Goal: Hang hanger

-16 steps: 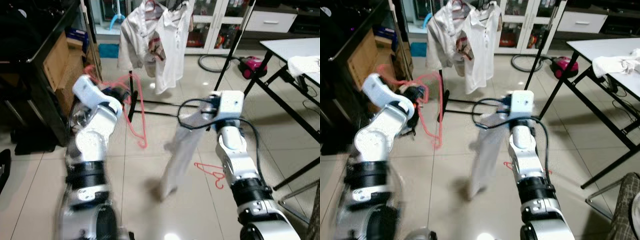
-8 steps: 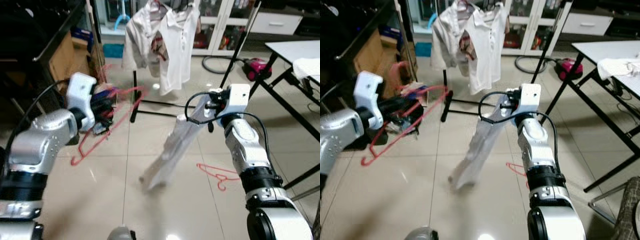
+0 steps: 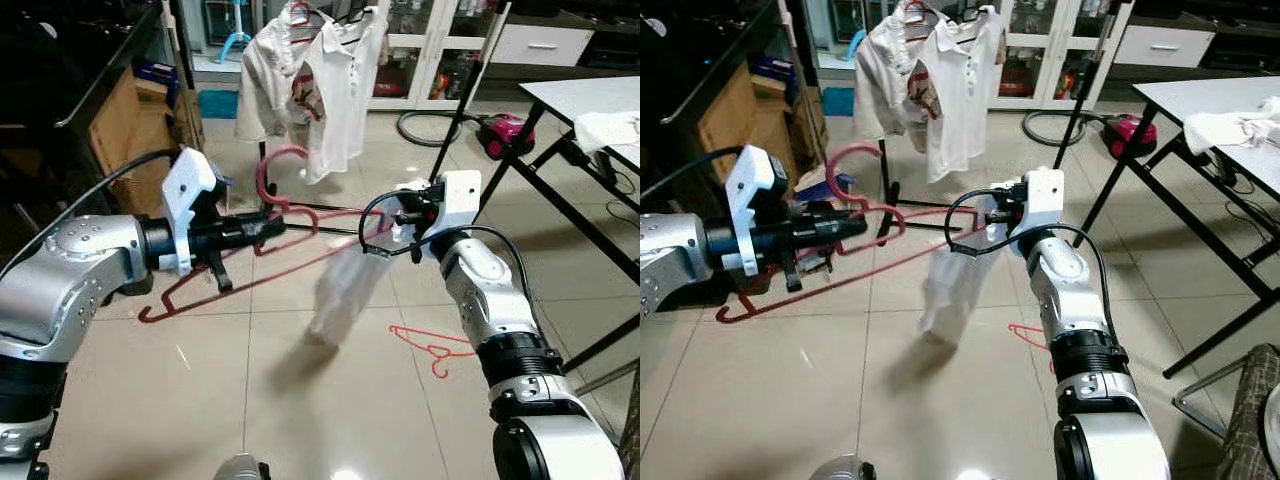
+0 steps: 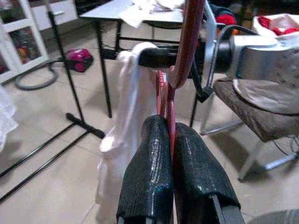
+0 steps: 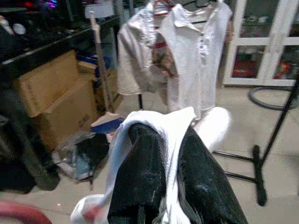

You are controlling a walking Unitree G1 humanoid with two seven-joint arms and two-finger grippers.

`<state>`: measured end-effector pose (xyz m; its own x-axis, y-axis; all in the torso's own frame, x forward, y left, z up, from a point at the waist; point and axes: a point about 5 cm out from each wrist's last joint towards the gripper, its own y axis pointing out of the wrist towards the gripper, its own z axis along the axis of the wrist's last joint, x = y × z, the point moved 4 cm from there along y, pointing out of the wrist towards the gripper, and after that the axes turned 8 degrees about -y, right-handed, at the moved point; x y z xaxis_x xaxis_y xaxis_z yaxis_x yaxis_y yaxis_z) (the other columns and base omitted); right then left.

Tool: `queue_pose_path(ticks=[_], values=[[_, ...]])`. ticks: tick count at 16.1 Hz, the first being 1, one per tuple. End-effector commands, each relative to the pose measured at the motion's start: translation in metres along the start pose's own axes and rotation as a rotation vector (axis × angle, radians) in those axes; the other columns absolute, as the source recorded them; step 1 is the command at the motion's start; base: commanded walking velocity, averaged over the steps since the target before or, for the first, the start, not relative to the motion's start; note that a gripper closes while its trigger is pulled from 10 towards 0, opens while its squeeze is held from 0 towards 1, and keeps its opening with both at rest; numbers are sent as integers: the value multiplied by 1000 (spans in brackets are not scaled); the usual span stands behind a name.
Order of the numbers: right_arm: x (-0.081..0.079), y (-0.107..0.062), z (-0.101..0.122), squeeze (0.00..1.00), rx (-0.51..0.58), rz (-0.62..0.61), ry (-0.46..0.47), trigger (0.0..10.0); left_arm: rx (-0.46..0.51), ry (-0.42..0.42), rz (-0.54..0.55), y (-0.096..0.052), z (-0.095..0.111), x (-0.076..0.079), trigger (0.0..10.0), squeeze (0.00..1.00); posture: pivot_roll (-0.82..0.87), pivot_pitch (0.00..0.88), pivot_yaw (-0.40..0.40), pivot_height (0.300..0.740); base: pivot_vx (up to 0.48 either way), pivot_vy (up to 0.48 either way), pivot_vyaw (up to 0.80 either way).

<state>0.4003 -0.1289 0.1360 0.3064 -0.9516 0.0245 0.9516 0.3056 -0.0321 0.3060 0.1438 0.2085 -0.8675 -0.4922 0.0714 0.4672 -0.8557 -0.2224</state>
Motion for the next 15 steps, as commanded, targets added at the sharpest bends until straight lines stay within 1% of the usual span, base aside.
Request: queue_pose_path(ticks=[1, 4, 5, 7, 8, 9, 10, 13, 15], values=[[0, 3, 26, 0, 68, 34, -6, 10000, -11, 26, -32, 1, 3, 3, 10000, 0, 35, 0, 4, 740, 0, 0, 0], [-1, 0, 32, 0, 83, 83, -28, 10000, -5, 36, -39, 0, 6, 3, 10000, 0, 31, 0, 7, 740, 0, 0, 0], [2, -1, 31, 0, 76, 82, -39, 10000, 1, 40, -42, -1, 8, 4, 10000, 0, 31, 0, 7, 740, 0, 0, 0], [16, -4, 22, 0, 43, 50, -101, 10000, 14, 52, -69, -3, 13, 12, 10000, 0, 30, 0, 7, 740, 0, 0, 0], [20, -5, 19, 0, 34, 42, -110, 10000, 14, 56, -77, -4, 13, 14, 10000, 0, 30, 0, 7, 740, 0, 0, 0], [28, -6, 15, 0, 15, 28, -103, 10000, 13, 62, -91, -7, 15, 19, 10000, 0, 36, 0, 7, 740, 0, 0, 0], [31, -8, 15, 0, 12, 35, -94, 10000, 8, 64, -90, -11, 14, 20, 10000, 0, 36, 0, 7, 740, 0, 0, 0], [29, -15, 18, 0, 17, 119, -125, 10000, 16, 44, -81, -17, 13, 18, 10000, 0, 40, 0, 4, 740, 0, 0, 0], [31, -19, 25, 0, 32, 171, -126, 10000, 11, 24, -70, -17, 7, 15, 10000, 0, 35, 0, 0, 740, 0, 0, 0]])
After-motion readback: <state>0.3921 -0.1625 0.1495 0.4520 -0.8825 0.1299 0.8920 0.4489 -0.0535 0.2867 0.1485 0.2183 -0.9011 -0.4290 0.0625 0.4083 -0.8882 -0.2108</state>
